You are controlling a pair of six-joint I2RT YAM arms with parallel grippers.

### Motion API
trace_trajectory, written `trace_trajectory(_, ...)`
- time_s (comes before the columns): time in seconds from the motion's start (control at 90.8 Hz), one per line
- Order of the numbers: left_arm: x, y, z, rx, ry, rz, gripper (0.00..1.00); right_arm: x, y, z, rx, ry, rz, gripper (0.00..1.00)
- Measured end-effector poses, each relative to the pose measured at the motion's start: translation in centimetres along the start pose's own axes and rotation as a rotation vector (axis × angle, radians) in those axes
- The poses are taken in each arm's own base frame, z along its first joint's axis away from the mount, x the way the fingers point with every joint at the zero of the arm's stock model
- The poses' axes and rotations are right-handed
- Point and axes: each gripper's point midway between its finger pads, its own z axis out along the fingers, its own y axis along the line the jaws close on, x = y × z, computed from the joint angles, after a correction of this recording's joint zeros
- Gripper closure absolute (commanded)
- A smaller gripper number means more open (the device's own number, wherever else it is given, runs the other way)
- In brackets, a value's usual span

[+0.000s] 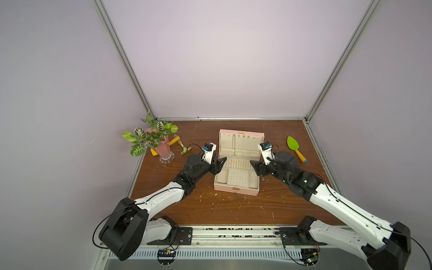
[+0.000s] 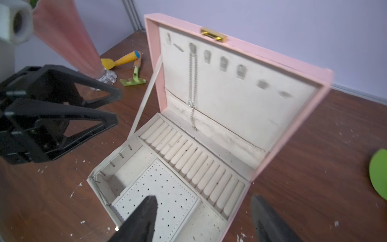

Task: Put jewelry chain into jewelry box
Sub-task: Move the jewelry box to the center of the board, then open the storage slot of the jewelry box.

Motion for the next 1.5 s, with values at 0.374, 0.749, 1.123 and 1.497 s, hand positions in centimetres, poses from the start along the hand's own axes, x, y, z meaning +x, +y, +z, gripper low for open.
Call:
trace_trajectory(0.374,1.0,-0.9,0.5,0.094,0.021,0.001,0.36,0.8,2.4,10.8,-0.184,0.215,-0.268,0.19)
trace_trajectory(0.749,1.5,-1.0,0.7,0.108,0.038,0.013,0.36,0.4,1.4,13.5,-0.155,0.227,-0.397,0.18)
trace_trajectory(1.123,1.7,-1.0,0.7,0.113,0.043,0.024,0.36,2.2,1.7,14.7,-0.187,0.300,-0.443,0.18)
trace_trajectory(1.497,1.8,-1.0,0.7,0.112,0.043,0.025,0.36,3.9,0.5,14.2,-0.188,0.377,-0.438,0.21)
